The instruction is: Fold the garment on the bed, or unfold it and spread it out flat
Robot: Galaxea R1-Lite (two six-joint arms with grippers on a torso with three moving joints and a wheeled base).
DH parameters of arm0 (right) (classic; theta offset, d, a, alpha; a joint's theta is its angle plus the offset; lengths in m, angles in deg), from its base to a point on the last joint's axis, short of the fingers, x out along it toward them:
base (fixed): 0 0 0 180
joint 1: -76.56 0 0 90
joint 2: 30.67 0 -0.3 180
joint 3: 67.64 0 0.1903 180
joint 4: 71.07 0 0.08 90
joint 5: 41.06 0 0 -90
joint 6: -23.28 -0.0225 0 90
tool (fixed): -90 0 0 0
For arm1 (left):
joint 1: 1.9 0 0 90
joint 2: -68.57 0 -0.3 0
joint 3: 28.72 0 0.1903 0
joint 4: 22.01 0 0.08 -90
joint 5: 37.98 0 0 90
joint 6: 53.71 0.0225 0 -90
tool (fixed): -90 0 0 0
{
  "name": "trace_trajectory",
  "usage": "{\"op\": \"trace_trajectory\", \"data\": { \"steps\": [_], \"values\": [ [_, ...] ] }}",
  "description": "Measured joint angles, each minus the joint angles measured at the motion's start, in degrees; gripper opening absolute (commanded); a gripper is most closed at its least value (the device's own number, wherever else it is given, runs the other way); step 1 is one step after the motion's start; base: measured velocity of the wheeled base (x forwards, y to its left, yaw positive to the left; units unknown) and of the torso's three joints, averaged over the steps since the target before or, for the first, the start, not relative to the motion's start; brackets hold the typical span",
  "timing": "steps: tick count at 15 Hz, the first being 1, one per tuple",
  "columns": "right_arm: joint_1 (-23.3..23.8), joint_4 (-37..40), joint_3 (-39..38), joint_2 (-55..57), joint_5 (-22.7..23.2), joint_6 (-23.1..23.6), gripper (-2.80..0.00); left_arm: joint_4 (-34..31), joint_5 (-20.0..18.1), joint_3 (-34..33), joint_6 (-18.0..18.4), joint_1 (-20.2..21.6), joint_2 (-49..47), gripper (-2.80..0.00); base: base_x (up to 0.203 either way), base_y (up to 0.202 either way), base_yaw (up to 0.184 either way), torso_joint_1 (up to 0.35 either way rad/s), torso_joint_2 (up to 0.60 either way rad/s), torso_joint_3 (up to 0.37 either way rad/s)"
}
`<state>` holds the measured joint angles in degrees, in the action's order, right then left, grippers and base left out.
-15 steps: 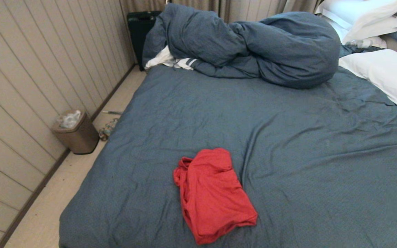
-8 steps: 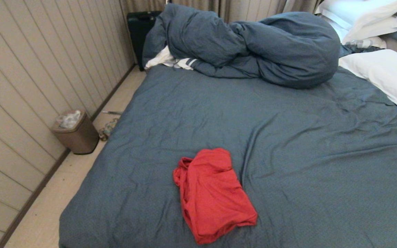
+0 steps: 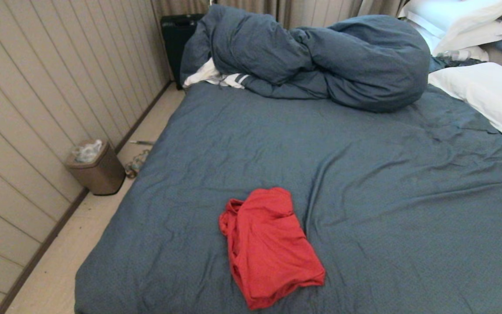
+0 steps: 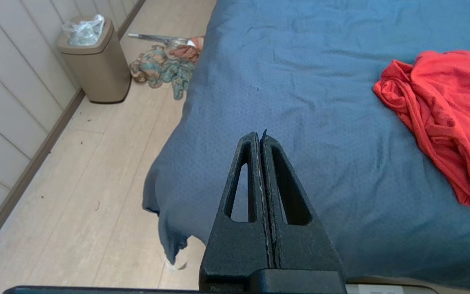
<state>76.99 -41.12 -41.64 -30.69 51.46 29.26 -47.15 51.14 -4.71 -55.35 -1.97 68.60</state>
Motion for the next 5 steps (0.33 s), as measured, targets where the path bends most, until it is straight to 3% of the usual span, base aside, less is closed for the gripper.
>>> {"op": "trace_trajectory", "data": {
  "steps": [5],
  "values": [
    [0.0,0.0,0.0,0.0,-0.2,-1.5,-2.80,0.3,0.9,-0.1,-2.7,0.0,0.0,-2.80,0.000,0.000,0.000,0.000,0.00,0.000]
  ]
}}
